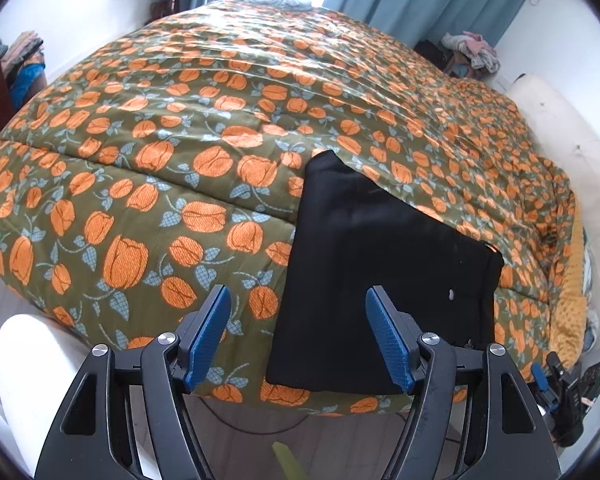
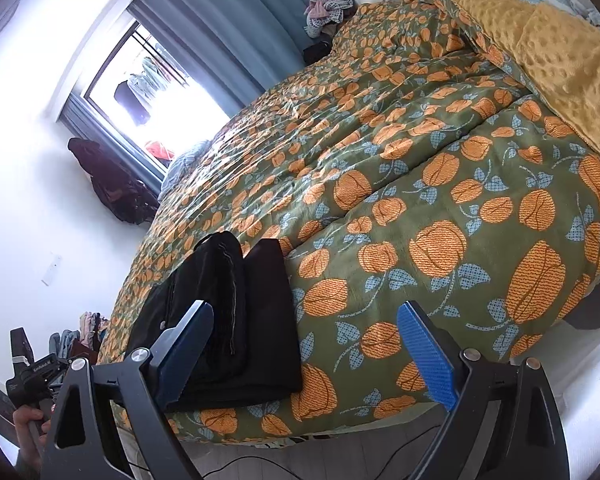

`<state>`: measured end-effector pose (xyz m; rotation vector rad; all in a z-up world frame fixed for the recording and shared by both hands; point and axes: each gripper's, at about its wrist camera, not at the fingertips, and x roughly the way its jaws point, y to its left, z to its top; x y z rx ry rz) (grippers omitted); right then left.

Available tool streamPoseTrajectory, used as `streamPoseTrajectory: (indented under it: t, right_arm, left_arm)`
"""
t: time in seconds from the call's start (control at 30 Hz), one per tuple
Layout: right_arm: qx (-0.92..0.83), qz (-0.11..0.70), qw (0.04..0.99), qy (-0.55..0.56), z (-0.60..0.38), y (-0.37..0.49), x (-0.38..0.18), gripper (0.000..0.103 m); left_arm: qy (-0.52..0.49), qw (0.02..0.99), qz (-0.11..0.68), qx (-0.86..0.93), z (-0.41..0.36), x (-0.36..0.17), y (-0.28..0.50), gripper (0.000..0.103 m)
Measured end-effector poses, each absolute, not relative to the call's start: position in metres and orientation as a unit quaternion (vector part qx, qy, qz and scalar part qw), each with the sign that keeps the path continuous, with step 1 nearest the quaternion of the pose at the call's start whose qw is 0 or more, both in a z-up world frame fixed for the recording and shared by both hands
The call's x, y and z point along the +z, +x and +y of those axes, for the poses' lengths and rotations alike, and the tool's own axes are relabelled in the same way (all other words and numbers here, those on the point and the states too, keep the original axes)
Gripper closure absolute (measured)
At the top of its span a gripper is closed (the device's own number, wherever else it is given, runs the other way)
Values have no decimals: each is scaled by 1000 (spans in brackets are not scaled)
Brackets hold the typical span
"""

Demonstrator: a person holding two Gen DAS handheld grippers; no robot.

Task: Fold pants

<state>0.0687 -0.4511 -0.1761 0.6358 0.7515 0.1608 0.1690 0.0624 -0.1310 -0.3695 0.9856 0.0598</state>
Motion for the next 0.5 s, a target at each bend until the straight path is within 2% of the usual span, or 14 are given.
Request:
streamPoseTrajectory:
  t: [0.27,0.4,0.5]
  right_arm:
    - [266,440,831,212,-366,105,-167,11]
    - [285,480,814,164,-329,139,-183,24]
    - [314,489,801,143,-315,152,-187,25]
  left_arm:
    - [-167,856,488,20,52,-150,167,30]
    - [-151,861,485,19,49,-146,162,30]
    - [-141,860,489,26,53,-149,160,30]
